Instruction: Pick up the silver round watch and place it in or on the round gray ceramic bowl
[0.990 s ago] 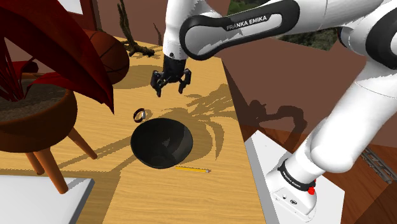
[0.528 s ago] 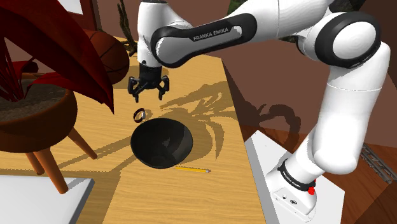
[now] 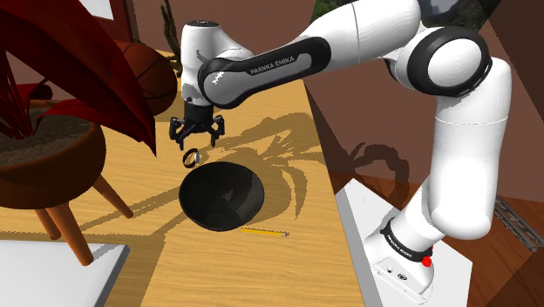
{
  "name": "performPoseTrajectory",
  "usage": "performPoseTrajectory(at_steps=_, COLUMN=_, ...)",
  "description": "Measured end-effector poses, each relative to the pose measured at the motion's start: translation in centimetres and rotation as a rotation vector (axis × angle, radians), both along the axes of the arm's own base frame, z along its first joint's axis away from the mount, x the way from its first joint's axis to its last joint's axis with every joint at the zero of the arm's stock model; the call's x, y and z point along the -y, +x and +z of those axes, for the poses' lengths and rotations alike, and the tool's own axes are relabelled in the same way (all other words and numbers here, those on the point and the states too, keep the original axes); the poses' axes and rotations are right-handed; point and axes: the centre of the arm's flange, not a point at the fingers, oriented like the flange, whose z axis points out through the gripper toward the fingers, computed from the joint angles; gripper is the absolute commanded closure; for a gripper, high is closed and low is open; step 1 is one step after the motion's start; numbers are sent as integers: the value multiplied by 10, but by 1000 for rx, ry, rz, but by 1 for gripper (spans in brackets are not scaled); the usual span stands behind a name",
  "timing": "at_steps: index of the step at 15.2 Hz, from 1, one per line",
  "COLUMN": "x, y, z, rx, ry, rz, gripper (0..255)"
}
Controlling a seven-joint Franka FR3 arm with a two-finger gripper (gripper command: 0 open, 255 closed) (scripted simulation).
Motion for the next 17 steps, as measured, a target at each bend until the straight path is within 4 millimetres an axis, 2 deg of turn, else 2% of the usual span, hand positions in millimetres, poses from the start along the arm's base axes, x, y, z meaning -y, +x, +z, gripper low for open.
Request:
performPoseTrajectory(at_steps=2, x=-1, y=0, z=-7, rx=0, ry=0, rz=0, gripper=0)
performPoseTrajectory(at_steps=7, x=-1, y=-1, z=-9, rx=0, ry=0, rz=0, gripper=0)
performPoseTrajectory(at_steps=8, x=-1, y=-1, z=-9, rx=0, ry=0, rz=0, gripper=255)
performPoseTrajectory(at_steps=17, x=-1, y=-1, z=-9, rx=0, ry=0, rz=0, gripper=255)
